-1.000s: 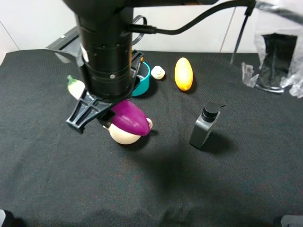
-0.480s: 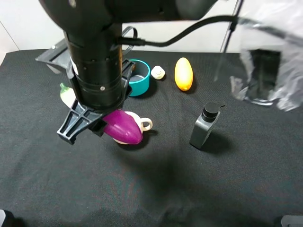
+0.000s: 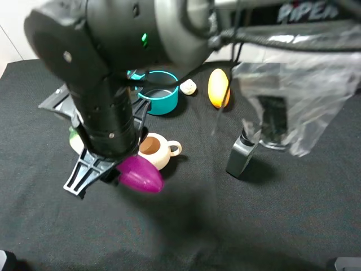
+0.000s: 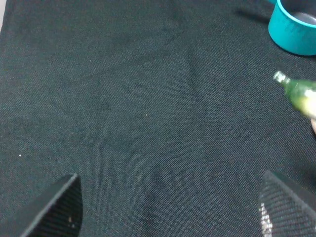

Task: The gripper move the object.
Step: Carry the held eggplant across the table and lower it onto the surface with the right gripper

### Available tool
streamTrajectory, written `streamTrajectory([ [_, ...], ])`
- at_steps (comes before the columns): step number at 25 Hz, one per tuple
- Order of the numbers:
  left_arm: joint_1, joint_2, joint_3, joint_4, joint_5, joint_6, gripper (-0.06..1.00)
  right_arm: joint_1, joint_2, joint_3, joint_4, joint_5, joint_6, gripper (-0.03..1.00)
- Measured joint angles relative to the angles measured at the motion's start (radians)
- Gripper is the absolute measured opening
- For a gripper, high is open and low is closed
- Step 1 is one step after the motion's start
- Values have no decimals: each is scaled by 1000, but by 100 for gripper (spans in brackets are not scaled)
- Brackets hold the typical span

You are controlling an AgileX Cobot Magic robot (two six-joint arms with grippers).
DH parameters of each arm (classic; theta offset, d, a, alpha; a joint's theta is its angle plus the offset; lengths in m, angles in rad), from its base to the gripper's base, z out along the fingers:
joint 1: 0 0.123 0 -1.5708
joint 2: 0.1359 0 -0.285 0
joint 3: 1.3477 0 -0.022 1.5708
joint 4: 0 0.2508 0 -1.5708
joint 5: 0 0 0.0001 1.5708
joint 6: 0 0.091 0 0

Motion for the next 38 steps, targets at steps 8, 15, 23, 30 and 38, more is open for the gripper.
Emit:
streamTrajectory([
  [8,0,0,0,1,0,0,76,14,56,2,9,-43,0,39],
  [15,0,0,0,1,0,0,76,14,91,2,9,-67,-7,39],
  [23,0,0,0,1,0,0,76,14,137,2,9,-82,-10,39],
  [30,0,0,0,1,0,0,76,14,157,2,11,-102,-15,39],
  [38,0,0,0,1,0,0,76,14,164,3,6,-122,-16,39],
])
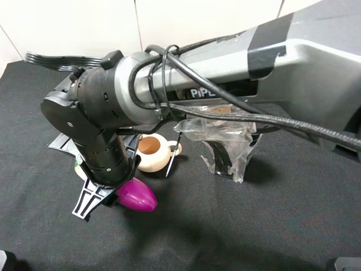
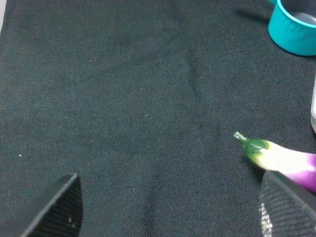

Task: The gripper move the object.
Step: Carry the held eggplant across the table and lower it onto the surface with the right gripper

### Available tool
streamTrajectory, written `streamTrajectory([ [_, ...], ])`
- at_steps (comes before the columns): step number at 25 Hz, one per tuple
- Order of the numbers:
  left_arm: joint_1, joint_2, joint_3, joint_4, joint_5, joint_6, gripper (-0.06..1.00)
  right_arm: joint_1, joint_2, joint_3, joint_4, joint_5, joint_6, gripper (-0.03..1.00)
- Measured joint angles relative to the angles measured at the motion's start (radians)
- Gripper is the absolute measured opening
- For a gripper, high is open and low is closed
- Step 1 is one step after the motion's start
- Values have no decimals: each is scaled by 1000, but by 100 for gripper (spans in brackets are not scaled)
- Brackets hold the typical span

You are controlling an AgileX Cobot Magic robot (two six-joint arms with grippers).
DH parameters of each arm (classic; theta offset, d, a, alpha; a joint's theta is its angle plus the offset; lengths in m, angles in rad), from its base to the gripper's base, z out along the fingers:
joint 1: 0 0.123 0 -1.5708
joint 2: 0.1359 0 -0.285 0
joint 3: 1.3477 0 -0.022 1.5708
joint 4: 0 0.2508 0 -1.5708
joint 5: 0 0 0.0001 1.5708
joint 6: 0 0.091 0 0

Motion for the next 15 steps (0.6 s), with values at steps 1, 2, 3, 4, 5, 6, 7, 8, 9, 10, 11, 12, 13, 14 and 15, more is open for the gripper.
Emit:
streamTrajectory([
  [1,0,0,0,0,0,0,76,0,0,0,-1,0,0,39],
  [2,0,0,0,0,0,0,76,0,0,0,-4,-1,0,39],
  [3,0,0,0,0,0,0,76,0,0,0,-5,-2,0,39],
  [4,0,0,0,0,0,0,76,0,0,0,-5,-5,0,39],
  [5,0,0,0,0,0,0,76,0,0,0,-5,-5,-1,39],
  [6,0,0,0,0,0,0,76,0,1,0,-5,-7,-1,39],
  [7,0,0,0,0,0,0,76,0,4,0,-5,-10,-1,39],
  [8,0,0,0,0,0,0,76,0,8,0,-5,-12,-1,39],
  [9,0,0,0,0,0,0,76,0,14,0,-6,-14,-1,39],
  [10,0,0,0,0,0,0,76,0,21,0,-6,-16,-1,39],
  [11,0,0,0,0,0,0,76,0,28,0,-7,-18,-1,39],
  [12,0,0,0,0,0,0,76,0,30,0,-7,-19,-1,39],
  [13,0,0,0,0,0,0,76,0,32,0,-8,-20,-1,39],
  [14,0,0,0,0,0,0,76,0,32,0,-8,-22,-1,39],
  [15,0,0,0,0,0,0,76,0,33,0,-8,-24,-1,39],
])
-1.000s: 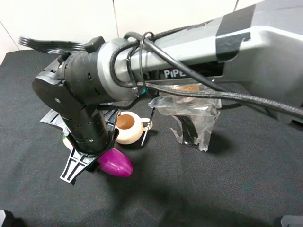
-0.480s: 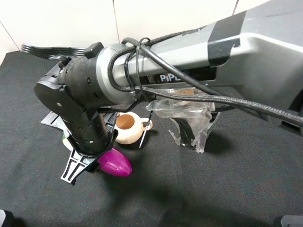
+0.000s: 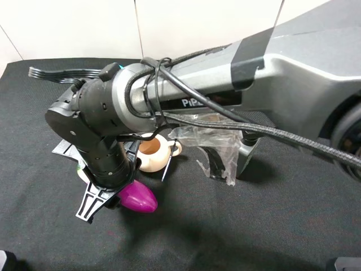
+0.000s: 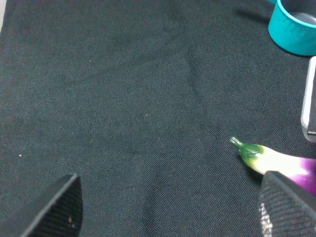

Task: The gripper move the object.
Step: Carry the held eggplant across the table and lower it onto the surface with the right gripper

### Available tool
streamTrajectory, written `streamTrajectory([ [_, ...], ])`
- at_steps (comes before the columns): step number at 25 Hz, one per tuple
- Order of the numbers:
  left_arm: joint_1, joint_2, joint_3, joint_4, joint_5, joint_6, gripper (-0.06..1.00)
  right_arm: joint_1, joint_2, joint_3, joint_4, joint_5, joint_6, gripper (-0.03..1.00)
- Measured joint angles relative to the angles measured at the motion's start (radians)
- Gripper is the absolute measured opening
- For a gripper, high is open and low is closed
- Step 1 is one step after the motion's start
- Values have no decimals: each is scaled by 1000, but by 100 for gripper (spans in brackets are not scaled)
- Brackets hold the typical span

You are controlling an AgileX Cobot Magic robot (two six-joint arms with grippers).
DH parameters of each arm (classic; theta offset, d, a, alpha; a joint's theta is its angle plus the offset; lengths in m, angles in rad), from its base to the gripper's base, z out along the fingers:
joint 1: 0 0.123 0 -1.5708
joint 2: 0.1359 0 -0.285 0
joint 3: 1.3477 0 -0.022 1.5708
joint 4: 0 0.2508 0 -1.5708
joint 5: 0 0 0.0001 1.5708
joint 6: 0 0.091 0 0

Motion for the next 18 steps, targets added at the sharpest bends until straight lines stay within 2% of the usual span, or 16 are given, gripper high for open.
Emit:
streamTrajectory([
  [18,0,0,0,0,0,0,76,0,25,0,-7,-23,-1,39],
])
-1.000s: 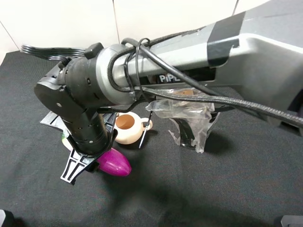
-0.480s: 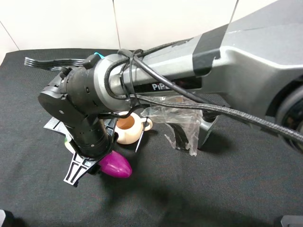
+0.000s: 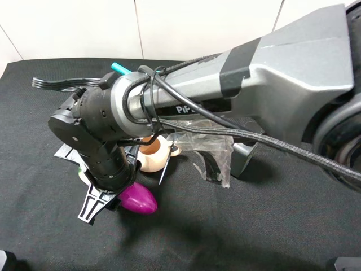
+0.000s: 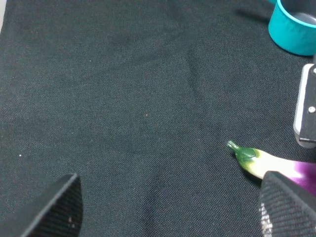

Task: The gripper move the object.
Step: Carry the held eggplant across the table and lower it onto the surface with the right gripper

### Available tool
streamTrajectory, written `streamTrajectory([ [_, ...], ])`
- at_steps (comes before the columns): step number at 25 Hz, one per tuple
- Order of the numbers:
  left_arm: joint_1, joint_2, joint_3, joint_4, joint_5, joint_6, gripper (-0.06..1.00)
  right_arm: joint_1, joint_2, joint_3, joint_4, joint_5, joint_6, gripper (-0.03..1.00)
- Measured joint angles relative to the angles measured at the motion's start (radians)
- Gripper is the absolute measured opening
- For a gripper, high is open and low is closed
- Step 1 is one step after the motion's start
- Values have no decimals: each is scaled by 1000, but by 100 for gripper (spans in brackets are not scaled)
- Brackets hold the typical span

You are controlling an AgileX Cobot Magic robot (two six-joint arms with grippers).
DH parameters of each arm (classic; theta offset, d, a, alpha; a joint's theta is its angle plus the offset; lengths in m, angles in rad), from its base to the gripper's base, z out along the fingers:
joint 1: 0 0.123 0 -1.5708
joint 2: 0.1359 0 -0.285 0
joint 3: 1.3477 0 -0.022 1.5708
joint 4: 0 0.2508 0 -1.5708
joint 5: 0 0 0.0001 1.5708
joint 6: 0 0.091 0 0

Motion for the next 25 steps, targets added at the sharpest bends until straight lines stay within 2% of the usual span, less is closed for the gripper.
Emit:
streamTrajectory([
  [25,0,0,0,0,0,0,76,0,12,0,6,-5,0,39],
])
